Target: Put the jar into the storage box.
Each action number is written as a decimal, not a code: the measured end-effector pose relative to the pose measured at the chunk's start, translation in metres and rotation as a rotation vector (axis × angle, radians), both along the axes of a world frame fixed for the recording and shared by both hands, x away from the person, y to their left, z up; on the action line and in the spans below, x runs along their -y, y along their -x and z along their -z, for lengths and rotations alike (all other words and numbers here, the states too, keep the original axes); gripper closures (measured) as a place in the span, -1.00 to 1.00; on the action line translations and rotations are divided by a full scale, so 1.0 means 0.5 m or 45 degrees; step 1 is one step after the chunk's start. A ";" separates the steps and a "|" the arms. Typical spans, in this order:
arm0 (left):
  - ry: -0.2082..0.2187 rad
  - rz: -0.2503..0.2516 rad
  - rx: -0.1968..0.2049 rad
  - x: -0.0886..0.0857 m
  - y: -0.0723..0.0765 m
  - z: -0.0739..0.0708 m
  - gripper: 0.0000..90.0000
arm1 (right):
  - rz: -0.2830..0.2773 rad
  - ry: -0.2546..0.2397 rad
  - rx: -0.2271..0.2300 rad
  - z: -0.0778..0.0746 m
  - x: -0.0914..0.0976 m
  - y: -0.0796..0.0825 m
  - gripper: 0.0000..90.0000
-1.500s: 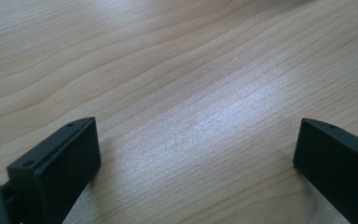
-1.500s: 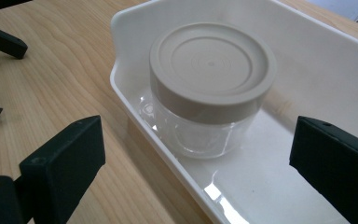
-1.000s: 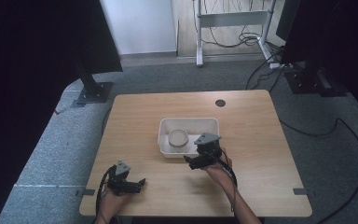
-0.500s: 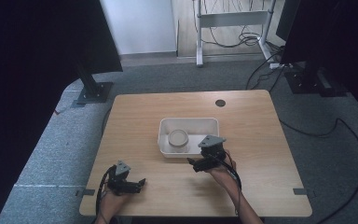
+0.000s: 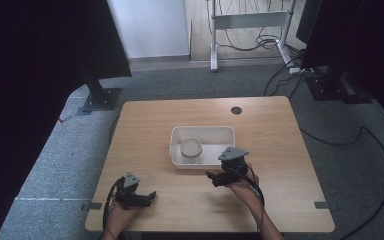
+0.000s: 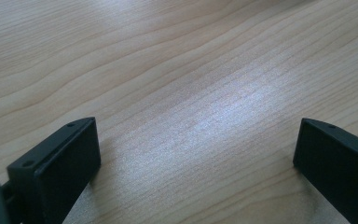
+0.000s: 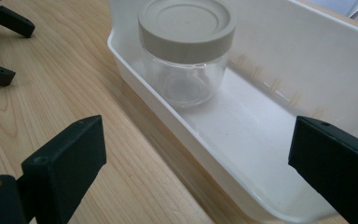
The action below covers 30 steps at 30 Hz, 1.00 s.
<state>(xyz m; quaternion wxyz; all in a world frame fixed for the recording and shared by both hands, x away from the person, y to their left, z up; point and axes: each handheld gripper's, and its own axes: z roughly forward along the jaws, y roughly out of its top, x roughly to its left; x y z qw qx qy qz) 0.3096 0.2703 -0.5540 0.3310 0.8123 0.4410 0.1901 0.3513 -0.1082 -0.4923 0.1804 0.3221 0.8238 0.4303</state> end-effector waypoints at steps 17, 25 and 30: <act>0.000 0.000 0.000 0.000 0.000 0.000 -0.99 | 0.034 0.003 0.001 0.005 0.045 0.027 -0.94; 0.000 0.000 0.000 0.000 0.000 0.000 -0.99 | 0.060 0.012 0.010 0.008 0.068 0.042 -0.94; 0.000 0.000 0.000 0.000 0.000 0.000 -0.99 | 0.067 0.016 0.009 0.011 0.078 0.051 -0.94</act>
